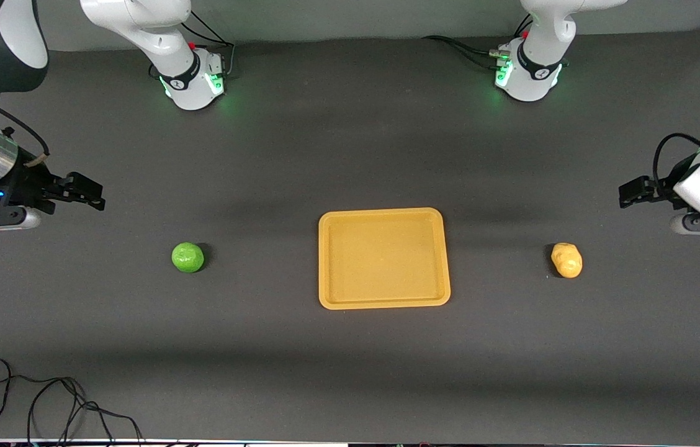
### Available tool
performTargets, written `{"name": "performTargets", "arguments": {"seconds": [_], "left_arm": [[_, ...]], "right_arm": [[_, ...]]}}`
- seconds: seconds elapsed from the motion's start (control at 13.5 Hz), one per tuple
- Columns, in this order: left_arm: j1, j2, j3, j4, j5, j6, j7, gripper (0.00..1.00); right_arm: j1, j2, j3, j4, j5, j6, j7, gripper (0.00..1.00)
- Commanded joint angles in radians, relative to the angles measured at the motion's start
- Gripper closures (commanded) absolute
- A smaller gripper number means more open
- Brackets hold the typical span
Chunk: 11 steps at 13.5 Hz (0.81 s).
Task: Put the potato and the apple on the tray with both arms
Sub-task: 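Reach the right gripper to the apple while the left gripper reaches the potato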
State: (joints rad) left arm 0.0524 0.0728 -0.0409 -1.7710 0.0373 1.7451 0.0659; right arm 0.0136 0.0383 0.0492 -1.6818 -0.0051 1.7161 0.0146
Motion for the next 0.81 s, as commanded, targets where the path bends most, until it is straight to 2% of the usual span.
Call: {"name": "performTargets", "arguments": {"seconds": [0.0,0.22,0.44,0.59,0.74], "left_arm": [[-0.019,0.062,0.004,0.001,0.018,0.066,-0.008,0.0],[-0.019,0.146,0.004,-0.034,0.013,0.203,-0.012,0.0],[0.001,0.192,0.007,-0.135,0.01,0.394,-0.012,0.0],[0.003,0.225,0.01,-0.197,0.009,0.52,-0.012,0.0],[0.017,0.275,0.012,-0.229,0.004,0.615,-0.014,0.0]], "right_arm": [[0.006,-0.015,-0.005,-0.077,-0.007,0.089,-0.024,0.0],[0.006,-0.005,-0.006,-0.154,0.01,0.164,0.027,0.0],[0.02,0.029,-0.006,-0.173,0.01,0.21,0.041,0.0],[0.022,0.031,-0.008,-0.237,0.008,0.293,0.042,0.0],[0.037,0.07,-0.009,-0.257,-0.007,0.345,0.042,0.0]]}}
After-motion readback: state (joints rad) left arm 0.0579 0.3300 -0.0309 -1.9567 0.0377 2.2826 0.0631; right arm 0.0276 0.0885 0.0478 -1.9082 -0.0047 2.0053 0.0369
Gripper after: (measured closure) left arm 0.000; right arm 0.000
